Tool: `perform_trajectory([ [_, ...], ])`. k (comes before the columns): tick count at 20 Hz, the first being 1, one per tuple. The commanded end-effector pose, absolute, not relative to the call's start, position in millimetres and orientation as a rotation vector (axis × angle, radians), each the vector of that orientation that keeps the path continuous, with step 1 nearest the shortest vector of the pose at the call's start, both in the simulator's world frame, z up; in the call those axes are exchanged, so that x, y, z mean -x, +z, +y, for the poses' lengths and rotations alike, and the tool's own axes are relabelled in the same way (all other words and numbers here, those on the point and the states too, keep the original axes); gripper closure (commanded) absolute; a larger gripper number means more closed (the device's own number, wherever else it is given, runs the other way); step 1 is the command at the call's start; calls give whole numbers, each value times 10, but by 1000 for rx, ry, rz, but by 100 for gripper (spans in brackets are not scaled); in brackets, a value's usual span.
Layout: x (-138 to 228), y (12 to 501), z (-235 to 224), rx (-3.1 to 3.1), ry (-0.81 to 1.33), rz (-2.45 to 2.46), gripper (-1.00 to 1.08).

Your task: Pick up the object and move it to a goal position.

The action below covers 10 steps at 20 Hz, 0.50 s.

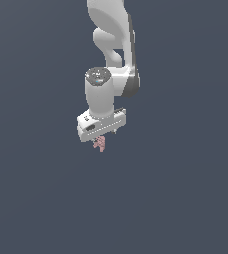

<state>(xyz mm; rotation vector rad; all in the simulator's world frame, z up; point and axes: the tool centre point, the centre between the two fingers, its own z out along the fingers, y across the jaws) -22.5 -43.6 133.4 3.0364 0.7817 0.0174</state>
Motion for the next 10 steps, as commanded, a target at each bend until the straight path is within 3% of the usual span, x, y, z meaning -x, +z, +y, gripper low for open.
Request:
perform_trajectory([
  [1,266,1274,-474,-3010,14,878,-92],
  [10,412,1074,-588,-2900,4,1197,-92],
])
